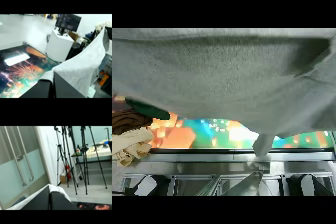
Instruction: Fold the shirts.
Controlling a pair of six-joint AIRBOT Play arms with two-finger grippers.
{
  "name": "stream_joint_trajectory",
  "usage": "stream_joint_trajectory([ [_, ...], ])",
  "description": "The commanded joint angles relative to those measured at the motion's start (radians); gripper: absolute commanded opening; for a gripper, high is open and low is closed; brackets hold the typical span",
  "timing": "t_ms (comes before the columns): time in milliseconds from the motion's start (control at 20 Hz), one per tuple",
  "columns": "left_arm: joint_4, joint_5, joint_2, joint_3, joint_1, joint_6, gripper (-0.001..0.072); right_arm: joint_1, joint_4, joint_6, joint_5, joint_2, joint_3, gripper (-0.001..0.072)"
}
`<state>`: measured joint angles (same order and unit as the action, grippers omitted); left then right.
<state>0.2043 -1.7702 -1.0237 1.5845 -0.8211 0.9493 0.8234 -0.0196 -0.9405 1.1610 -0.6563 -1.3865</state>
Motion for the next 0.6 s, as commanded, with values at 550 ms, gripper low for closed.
stream_joint_trajectory([
  [550,-0.614,0.282,-0.796,0.015,0.597,0.016,0.0029,-0.576,-0.402,0.021,-0.103,-0.875,-0.027,0.0012],
])
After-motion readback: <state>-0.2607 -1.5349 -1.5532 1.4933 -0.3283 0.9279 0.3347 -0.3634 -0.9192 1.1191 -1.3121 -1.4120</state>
